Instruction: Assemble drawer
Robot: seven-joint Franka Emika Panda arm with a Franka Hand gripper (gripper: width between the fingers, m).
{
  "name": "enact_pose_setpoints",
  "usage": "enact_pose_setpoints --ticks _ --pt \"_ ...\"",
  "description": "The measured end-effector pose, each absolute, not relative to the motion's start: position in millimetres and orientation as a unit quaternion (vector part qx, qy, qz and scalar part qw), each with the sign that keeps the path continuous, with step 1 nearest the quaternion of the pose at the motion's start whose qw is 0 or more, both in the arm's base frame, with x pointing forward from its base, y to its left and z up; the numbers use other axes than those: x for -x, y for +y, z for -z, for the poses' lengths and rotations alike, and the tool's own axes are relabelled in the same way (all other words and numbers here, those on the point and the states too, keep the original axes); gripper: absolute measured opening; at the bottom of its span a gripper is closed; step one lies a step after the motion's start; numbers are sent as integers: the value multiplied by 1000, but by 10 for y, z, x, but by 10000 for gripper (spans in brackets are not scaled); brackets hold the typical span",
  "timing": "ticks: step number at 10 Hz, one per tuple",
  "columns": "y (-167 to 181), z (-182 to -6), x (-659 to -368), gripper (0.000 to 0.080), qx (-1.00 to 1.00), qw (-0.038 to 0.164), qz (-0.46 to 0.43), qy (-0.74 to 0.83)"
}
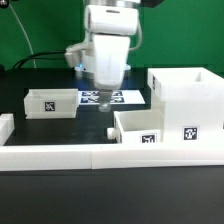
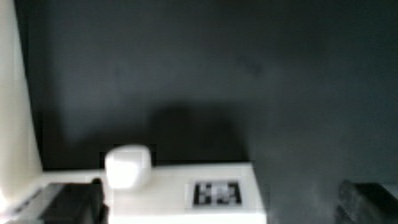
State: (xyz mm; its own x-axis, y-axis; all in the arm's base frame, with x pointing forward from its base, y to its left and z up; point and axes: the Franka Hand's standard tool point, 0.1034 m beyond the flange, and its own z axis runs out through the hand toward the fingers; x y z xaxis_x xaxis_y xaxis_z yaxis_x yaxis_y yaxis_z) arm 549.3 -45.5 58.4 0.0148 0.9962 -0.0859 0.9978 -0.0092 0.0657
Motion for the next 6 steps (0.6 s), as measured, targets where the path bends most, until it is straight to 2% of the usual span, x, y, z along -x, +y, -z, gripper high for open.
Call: enact_pose_setpoints --ticks 1,6 --pt "-565 -565 -5505 648 -705 59 0 707" --pt "-744 -483 -5453 648 -704 53 6 708"
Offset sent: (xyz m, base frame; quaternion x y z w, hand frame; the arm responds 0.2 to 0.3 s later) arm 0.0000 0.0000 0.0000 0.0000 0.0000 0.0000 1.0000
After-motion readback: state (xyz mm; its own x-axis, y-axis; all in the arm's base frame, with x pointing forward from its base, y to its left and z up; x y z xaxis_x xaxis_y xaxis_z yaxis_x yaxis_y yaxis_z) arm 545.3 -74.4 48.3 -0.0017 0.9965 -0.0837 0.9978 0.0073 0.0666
